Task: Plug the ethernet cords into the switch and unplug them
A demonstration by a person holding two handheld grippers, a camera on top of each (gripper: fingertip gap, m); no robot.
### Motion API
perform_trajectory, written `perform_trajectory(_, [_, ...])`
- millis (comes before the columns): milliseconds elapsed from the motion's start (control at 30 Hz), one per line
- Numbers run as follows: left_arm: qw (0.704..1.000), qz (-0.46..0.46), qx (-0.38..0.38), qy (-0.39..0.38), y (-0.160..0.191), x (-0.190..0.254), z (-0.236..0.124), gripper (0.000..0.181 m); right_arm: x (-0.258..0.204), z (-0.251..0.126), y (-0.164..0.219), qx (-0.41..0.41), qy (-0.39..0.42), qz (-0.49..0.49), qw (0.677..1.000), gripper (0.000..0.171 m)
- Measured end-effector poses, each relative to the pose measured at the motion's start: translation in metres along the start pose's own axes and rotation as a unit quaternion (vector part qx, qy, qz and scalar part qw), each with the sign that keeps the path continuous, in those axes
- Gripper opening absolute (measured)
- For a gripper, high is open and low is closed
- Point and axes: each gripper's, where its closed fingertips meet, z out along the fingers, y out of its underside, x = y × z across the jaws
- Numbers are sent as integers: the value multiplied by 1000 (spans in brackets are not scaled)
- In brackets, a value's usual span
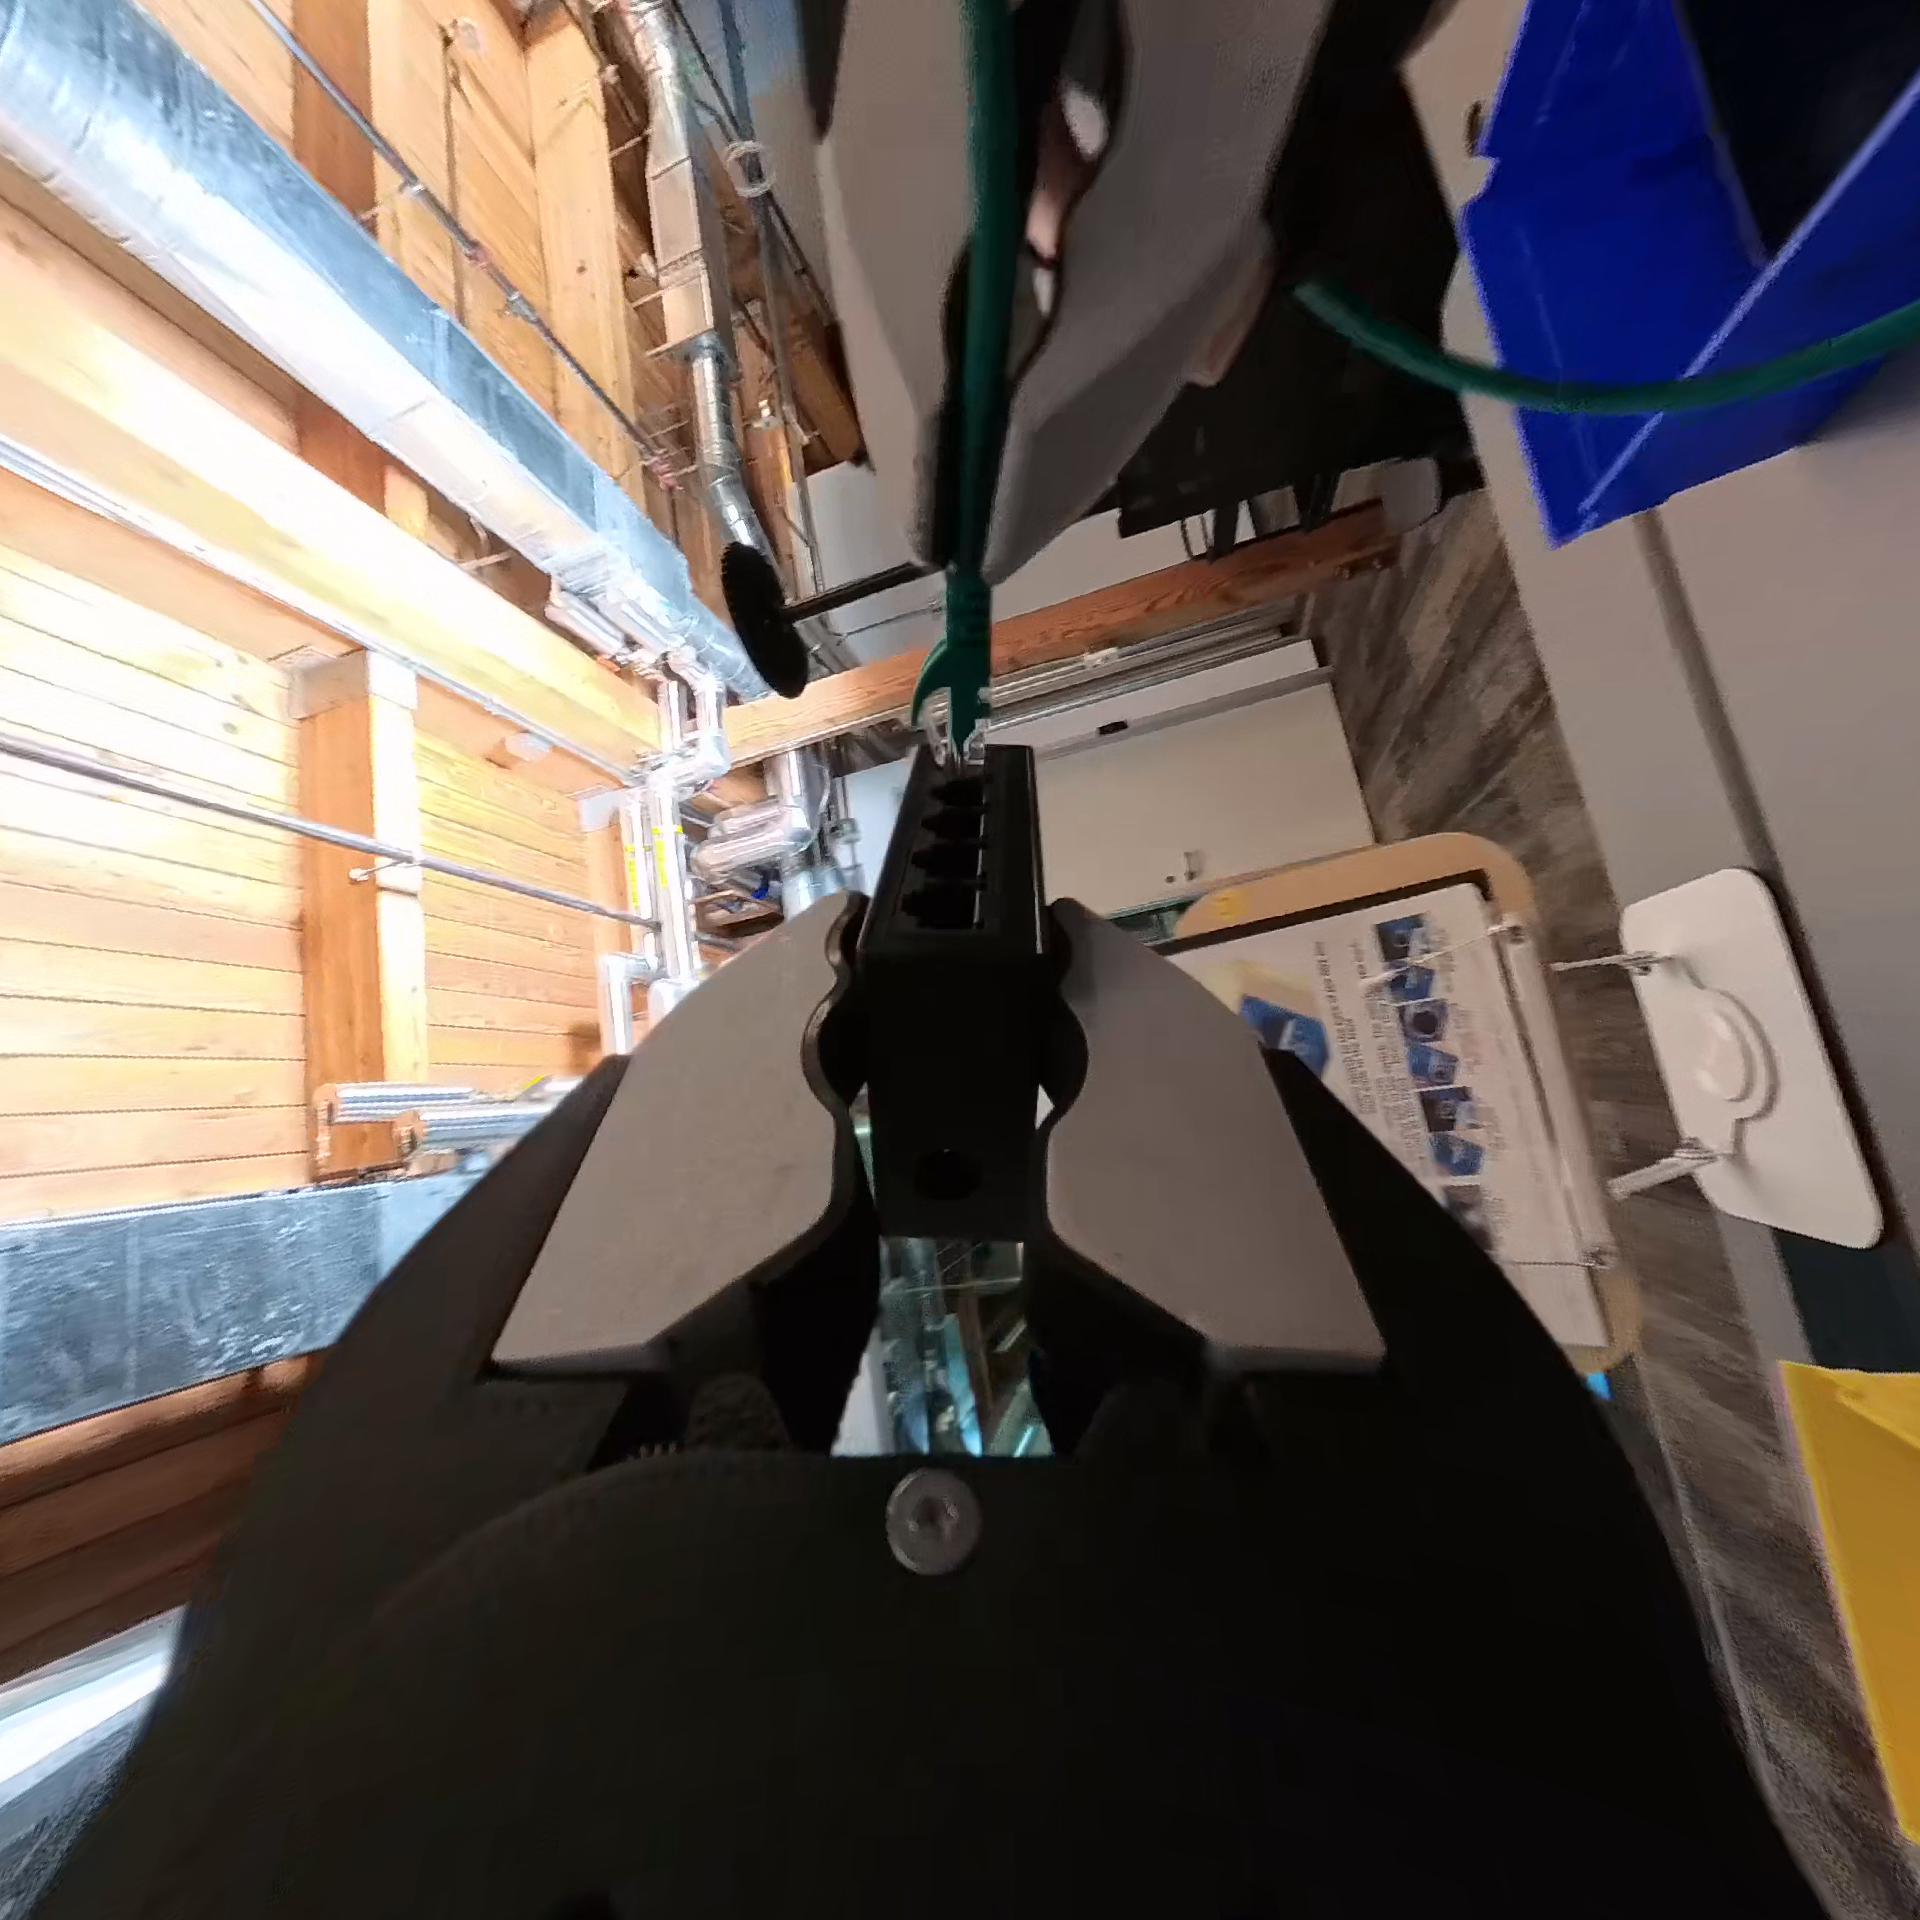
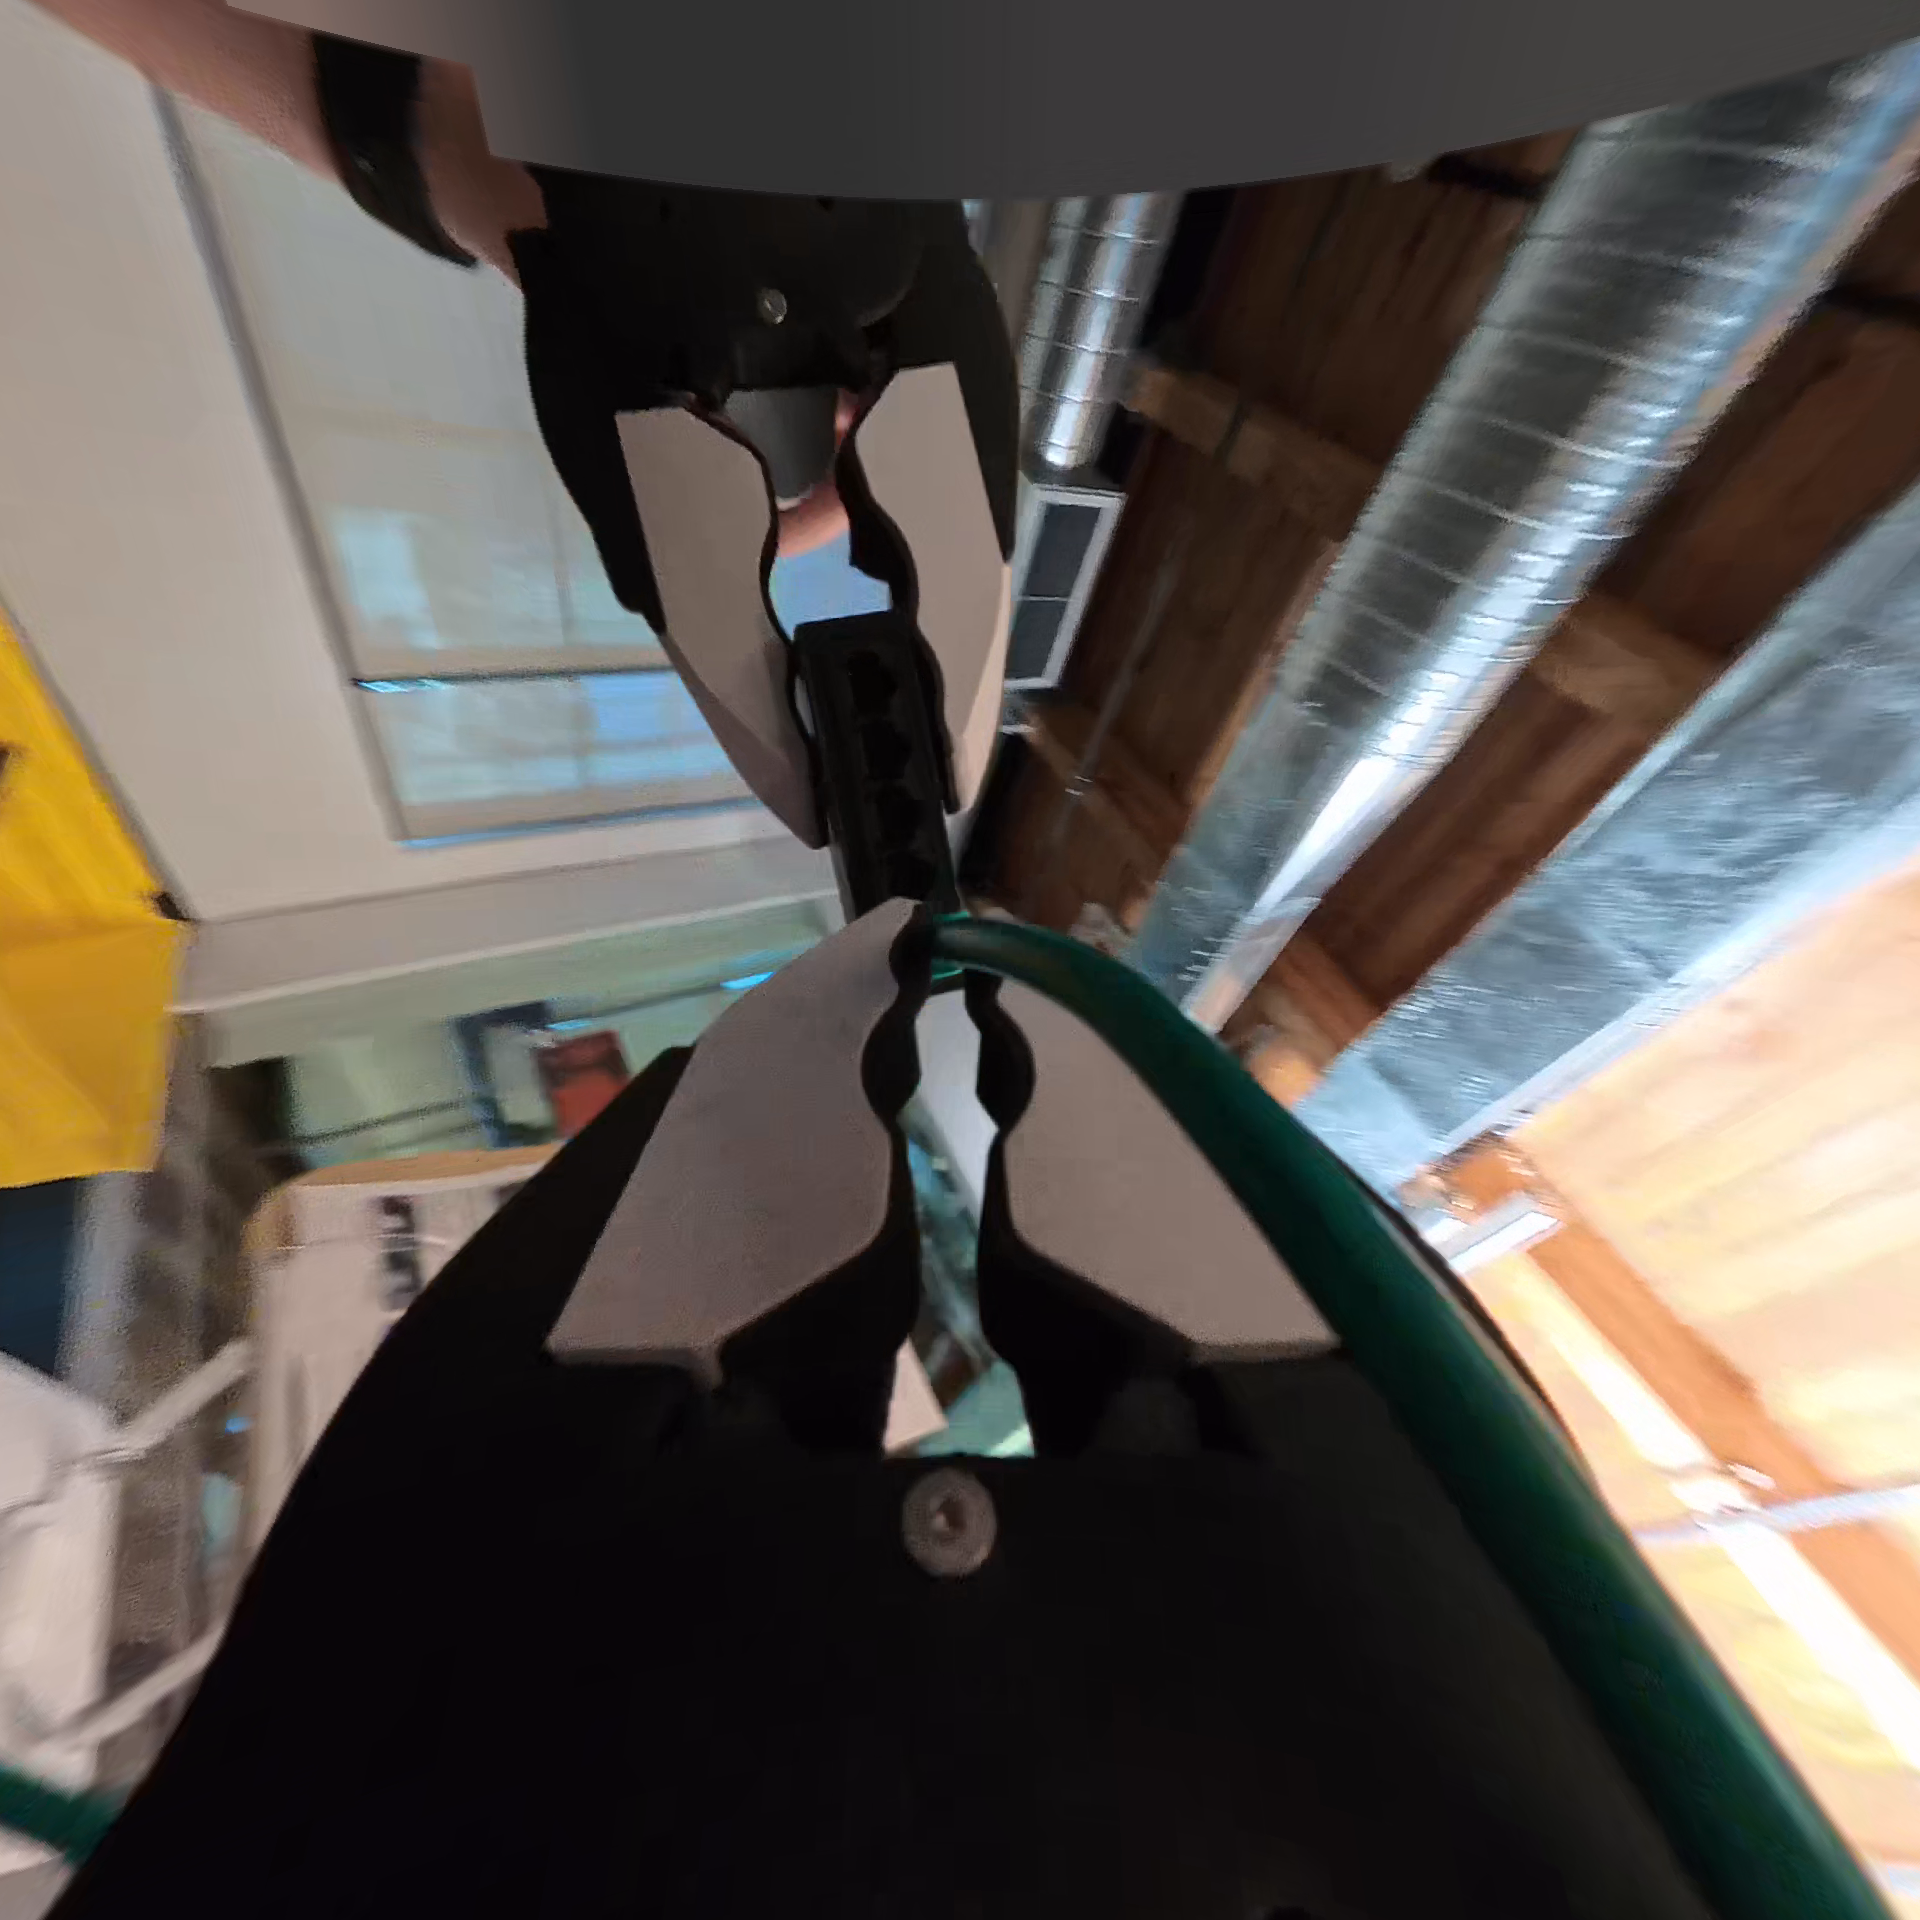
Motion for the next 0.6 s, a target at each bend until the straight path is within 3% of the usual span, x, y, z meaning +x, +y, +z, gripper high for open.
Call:
perform_trajectory(300, [999,37,-11,-34,-5,-27,3,31,16,-4,-10,-5,85,-62,994,5])
perform_trajectory(600, [997,-65,-9,-42,0,-36,-1,58,16,-4,-14,-13,90,-96,991,10])
